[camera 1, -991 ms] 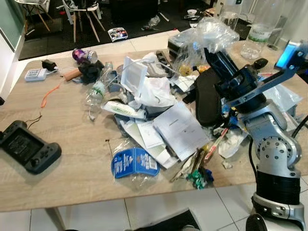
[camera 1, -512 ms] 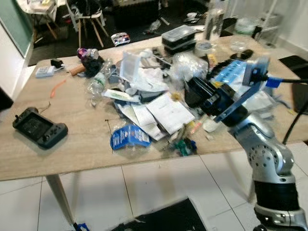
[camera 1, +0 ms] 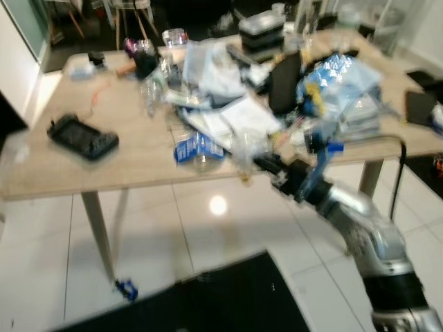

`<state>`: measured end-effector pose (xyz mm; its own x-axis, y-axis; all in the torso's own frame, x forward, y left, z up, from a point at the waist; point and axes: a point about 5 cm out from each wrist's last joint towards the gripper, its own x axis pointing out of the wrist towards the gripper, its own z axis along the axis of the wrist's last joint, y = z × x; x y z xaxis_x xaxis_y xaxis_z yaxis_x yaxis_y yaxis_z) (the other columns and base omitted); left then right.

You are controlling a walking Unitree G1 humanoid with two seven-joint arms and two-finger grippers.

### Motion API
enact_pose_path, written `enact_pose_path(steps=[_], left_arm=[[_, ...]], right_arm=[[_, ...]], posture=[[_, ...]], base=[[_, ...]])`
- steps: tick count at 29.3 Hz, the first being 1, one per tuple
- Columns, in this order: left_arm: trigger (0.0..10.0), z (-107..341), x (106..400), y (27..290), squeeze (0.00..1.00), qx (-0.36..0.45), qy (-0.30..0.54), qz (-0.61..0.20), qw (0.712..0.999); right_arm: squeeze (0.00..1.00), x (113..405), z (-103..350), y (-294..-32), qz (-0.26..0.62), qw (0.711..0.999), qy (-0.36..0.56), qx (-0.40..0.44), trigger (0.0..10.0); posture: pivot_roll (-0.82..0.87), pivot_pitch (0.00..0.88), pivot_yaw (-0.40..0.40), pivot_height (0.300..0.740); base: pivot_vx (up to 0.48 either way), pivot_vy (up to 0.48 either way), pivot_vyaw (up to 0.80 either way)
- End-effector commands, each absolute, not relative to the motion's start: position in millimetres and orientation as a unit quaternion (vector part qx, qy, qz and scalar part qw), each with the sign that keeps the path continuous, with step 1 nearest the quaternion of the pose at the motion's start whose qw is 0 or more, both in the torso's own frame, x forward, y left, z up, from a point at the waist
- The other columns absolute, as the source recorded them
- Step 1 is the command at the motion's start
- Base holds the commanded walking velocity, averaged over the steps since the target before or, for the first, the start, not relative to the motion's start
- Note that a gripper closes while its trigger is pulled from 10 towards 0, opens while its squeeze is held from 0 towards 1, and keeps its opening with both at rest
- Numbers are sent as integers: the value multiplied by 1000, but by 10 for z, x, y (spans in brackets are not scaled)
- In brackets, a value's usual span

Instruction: Picking trash to rubbish bin

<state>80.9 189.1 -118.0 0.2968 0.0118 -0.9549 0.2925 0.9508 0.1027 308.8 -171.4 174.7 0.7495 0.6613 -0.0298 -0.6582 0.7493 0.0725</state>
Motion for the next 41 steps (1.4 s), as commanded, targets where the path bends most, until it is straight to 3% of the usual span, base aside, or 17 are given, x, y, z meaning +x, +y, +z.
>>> enact_pose_path(steps=[1,3,7,8,11,13,17,20,24,27,30,33,37,39,40,41], left_arm=[[10000,-1171,864,1830,0,102,572,-72,811],[10000,-1169,862,1831,0,77,565,-46,820],[10000,-1163,872,1831,0,67,557,-35,827],[10000,-1068,1209,1950,0,72,533,-31,842],[10000,-976,1458,2033,0,74,516,-28,853],[10000,-816,1810,2107,0,62,481,-20,874],[10000,-697,2044,2067,0,35,438,-13,898],[10000,-683,2068,2063,0,44,435,-19,899],[10000,-709,2017,2111,0,94,452,-25,887],[10000,-751,1814,2414,0,253,491,-48,832],[10000,-756,1755,2499,0,283,502,-61,815],[10000,-809,1556,2602,0,392,519,-154,744],[10000,-829,1341,2785,0,479,532,-194,671],[10000,-803,1350,2848,0,490,526,-170,674],[10000,-771,1412,2869,0,434,526,-103,724],[10000,-763,1435,2866,0,401,526,-75,746]], right_arm=[[0,3076,1516,-1719,343,936,76,24,10000],[0,3055,1162,-1960,279,949,146,33,10000],[0,2962,786,-2191,213,953,212,43,10000],[0,2908,629,-2287,180,953,237,54,10000],[0,2866,529,-2346,158,952,253,61,10000],[0,2710,232,-2530,75,947,299,87,10000],[0,2284,-214,-2804,-78,919,364,131,10000],[0,2102,-343,-2863,-123,905,383,139,10000],[0,1869,-496,-2895,-166,885,408,152,10000],[0,1574,-665,-2883,-200,862,439,157,10000],[0,1507,-703,-2880,-210,856,446,156,10000],[0,1432,-747,-2874,-228,850,450,153,10000],[0,1438,-758,-2845,-229,850,449,155,10000],[0,1441,-761,-2837,-229,850,448,154,10000],[0,1456,-755,-2838,-229,852,445,152,10000],[0,1462,-752,-2839,-229,853,444,152,10000]], posture=[[-66,102,52,740],[-66,102,52,740],[-66,102,52,740],[-66,102,52,740],[-66,102,52,740],[-66,102,52,740],[-70,105,51,740],[-68,103,52,740],[-68,103,52,740],[-74,102,51,740],[-73,102,53,740],[-66,105,55,740],[-68,108,57,740],[-68,108,57,740],[-60,115,54,740],[-60,115,54,740]], base=[[-368,0,0],[-366,0,0],[-364,0,0],[-360,0,0],[-360,0,0],[-364,0,0],[-340,0,0],[-95,0,0],[0,0,0],[0,0,0],[0,0,0],[0,0,0],[0,0,0],[0,0,0],[0,0,0],[0,0,0]])
